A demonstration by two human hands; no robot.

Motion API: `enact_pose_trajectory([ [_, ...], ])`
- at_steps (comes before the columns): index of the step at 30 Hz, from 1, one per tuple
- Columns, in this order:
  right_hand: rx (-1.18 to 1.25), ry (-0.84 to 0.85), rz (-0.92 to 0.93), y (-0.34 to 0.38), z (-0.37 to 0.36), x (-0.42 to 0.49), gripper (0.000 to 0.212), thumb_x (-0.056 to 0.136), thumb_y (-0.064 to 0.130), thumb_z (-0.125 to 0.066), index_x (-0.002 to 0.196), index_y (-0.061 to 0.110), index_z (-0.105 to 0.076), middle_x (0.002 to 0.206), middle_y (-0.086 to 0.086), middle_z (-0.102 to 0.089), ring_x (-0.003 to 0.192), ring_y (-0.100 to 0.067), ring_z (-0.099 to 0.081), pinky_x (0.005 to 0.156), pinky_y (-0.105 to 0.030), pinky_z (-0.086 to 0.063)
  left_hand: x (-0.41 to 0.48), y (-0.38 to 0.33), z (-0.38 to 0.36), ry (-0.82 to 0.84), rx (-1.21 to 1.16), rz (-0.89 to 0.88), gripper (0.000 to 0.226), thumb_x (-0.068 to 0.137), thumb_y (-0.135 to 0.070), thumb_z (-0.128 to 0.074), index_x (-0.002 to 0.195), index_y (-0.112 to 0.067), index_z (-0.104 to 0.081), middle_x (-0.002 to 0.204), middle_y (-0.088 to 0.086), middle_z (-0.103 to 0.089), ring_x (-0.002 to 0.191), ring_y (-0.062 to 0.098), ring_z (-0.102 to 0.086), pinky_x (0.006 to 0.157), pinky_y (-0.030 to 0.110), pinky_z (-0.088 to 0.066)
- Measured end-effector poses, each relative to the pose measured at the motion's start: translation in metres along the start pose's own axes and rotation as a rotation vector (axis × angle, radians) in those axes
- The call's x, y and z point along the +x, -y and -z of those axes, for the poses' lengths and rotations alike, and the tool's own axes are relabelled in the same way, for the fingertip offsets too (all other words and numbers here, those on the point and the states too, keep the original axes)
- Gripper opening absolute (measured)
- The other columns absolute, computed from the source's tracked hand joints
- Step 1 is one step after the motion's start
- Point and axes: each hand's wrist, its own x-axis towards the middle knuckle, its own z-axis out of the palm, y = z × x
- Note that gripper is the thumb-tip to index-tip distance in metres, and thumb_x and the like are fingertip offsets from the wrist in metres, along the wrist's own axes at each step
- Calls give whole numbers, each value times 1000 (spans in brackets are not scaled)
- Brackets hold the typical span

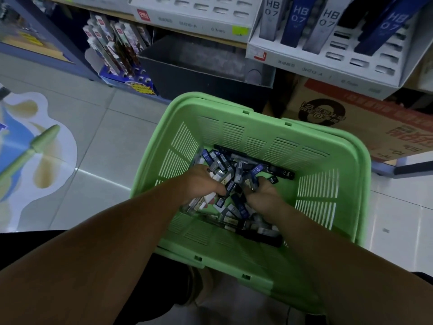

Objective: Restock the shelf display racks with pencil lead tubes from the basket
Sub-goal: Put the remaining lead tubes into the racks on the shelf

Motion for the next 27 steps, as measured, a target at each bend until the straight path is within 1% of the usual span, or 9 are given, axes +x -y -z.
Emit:
enact_pose_trajectory([
  [5,10,-33,26,22,9,-5,23,101,33,-63,114,17,-53,102,-10,-68,87,-22,-66,67,-30,-53,-17,-14,2,-4,-187,-12,77,66,-30,-96,124,4,-59,88,16,-78,80,32,-77,79,41,-59],
  [8,210,-83,-3,33,18,-14,21,98,23,-67,112,11,-58,99,-17,-73,93,-31,-73,85,-49,-58,-27,-23,7,-25,-233,-56,103,58,-31,-97,140,5,-48,82,11,-79,72,27,-78,85,47,-60],
  [11,451,-46,-76,45,28,-23,32,95,8,-65,124,4,-52,85,-15,-73,76,-31,-74,80,-60,-59,-39,-32,11,-48,-279,-106,115,57,-29,-99,151,0,-40,108,13,-76,80,24,-76,88,41,-60],
  [13,585,50,-88,55,37,-33,43,92,-5,-60,132,4,-48,89,-19,-66,68,-30,-70,71,-52,-62,-51,-37,13,-49,-285,-112,109,53,-30,-99,146,-7,-48,119,10,-69,91,21,-70,93,36,-56],
  [15,646,140,-73,63,44,-44,42,93,-7,-57,131,8,-53,98,-21,-63,68,-28,-68,69,-47,-61,-63,-39,13,-43,-294,-115,72,63,-17,-95,125,-10,-59,102,9,-69,83,20,-68,71,28,-57],
  [17,692,181,-65,72,49,-56,32,96,-3,-55,123,14,-60,91,-16,-63,67,-26,-65,68,-45,-60,-72,-39,11,-19,-347,-98,66,71,-3,-88,129,0,-56,89,15,-69,68,23,-69,56,28,-56],
  [22,641,167,-91,99,55,-82,21,97,21,-69,110,11,-56,80,-9,-55,66,-24,-56,64,-38,-54,-99,-47,11,11,-445,-157,57,79,-11,-86,122,11,-57,71,17,-71,58,28,-66,57,35,-55],
  [25,652,137,-25,113,59,-100,16,100,10,-62,115,12,-55,78,-5,-53,58,-18,-52,59,-36,-49,-118,-56,16,33,-433,-217,60,74,-21,-89,119,8,-62,85,21,-77,69,30,-73,71,45,-57],
  [27,642,154,19,120,63,-115,25,100,5,-60,122,16,-58,84,-6,-56,57,-17,-55,55,-33,-50,-130,-63,22,10,-412,-254,51,75,-20,-91,114,2,-66,83,15,-78,68,27,-73,65,39,-54],
])
